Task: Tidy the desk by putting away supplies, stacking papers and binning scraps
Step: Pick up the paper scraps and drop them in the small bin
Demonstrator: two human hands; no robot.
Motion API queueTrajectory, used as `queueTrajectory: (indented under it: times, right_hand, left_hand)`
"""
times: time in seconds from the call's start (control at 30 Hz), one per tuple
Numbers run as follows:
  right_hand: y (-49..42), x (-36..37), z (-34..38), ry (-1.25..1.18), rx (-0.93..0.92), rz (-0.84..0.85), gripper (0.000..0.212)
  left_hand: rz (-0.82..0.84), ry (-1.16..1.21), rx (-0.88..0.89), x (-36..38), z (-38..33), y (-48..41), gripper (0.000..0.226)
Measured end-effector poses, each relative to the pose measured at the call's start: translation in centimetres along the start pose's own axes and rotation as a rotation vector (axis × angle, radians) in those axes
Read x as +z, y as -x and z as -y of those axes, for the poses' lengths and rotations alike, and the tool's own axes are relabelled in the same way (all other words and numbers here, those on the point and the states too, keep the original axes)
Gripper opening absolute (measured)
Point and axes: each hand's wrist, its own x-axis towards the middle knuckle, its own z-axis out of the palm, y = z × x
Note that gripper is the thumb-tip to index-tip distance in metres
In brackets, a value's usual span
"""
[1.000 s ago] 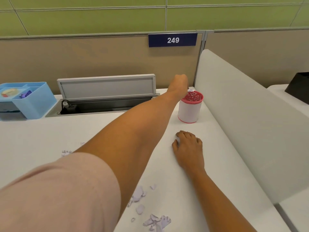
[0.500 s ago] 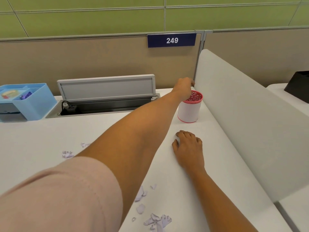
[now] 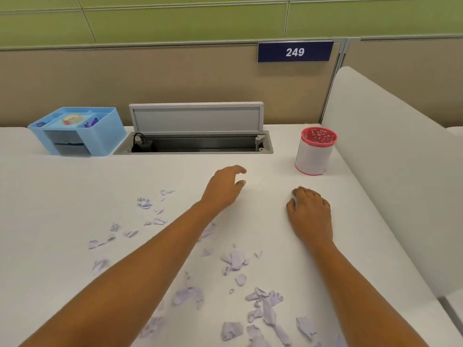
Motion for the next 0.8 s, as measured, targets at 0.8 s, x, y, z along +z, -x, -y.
queueTrajectory:
  times: [0.8]
  right_hand:
    - [1.1, -0.4, 0.7, 0.012, 0.028, 0.006, 0.032]
  left_hand:
    - [0.183, -0.251, -0.291, -4.9, 10.3, 2.7, 0.048]
